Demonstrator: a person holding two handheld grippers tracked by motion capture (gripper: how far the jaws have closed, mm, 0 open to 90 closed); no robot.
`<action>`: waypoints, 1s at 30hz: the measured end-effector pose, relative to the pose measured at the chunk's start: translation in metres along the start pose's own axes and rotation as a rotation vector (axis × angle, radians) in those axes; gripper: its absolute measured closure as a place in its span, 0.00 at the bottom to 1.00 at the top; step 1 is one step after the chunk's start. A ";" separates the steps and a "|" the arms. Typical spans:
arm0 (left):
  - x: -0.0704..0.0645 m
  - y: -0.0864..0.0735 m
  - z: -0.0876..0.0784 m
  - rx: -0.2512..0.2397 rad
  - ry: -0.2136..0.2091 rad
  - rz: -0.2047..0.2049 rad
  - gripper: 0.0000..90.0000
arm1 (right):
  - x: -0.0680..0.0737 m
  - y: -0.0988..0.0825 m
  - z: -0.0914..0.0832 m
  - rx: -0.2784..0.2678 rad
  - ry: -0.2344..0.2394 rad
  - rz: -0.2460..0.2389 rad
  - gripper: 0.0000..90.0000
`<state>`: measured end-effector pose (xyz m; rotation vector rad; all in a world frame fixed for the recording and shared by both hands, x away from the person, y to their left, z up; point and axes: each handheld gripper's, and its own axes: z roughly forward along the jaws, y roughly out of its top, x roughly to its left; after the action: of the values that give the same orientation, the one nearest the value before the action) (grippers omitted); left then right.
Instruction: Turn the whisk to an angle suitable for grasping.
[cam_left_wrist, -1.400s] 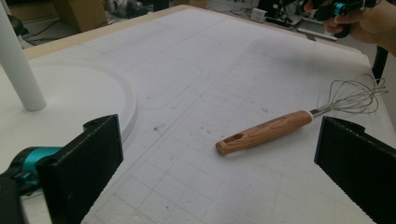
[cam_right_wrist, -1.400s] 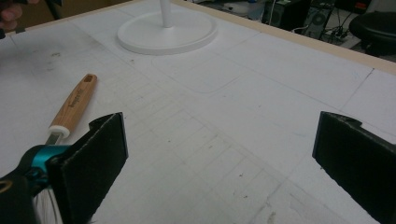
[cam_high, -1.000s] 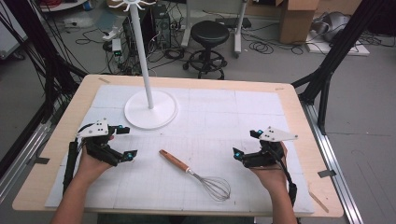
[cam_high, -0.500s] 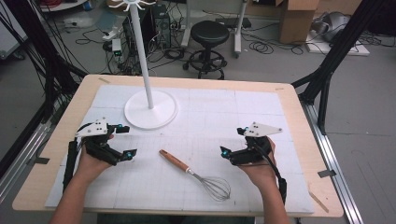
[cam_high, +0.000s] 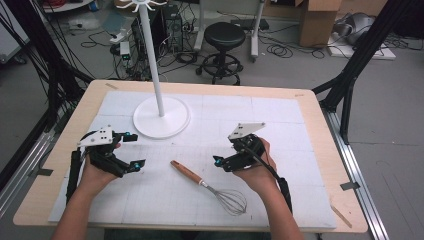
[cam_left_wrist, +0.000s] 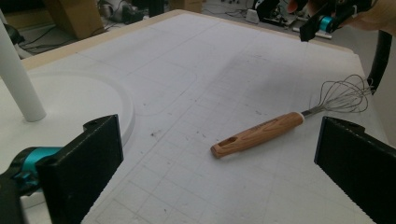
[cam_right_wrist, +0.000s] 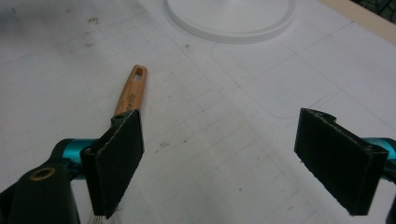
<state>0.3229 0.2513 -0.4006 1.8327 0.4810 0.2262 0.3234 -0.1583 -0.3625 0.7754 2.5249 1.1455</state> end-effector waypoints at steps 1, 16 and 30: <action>0.000 0.000 0.000 -0.002 0.000 -0.001 0.02 | 0.002 0.002 0.003 0.011 0.010 -0.001 0.17; 0.001 0.000 -0.001 -0.002 -0.004 -0.002 0.02 | 0.016 0.018 0.039 0.163 0.131 -0.013 0.35; 0.002 0.000 0.000 0.004 -0.003 -0.003 0.02 | 0.034 0.019 0.065 0.289 0.178 -0.051 0.38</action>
<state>0.3241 0.2521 -0.4008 1.8356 0.4827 0.2210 0.3304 -0.0884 -0.3908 0.6956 2.8836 0.8793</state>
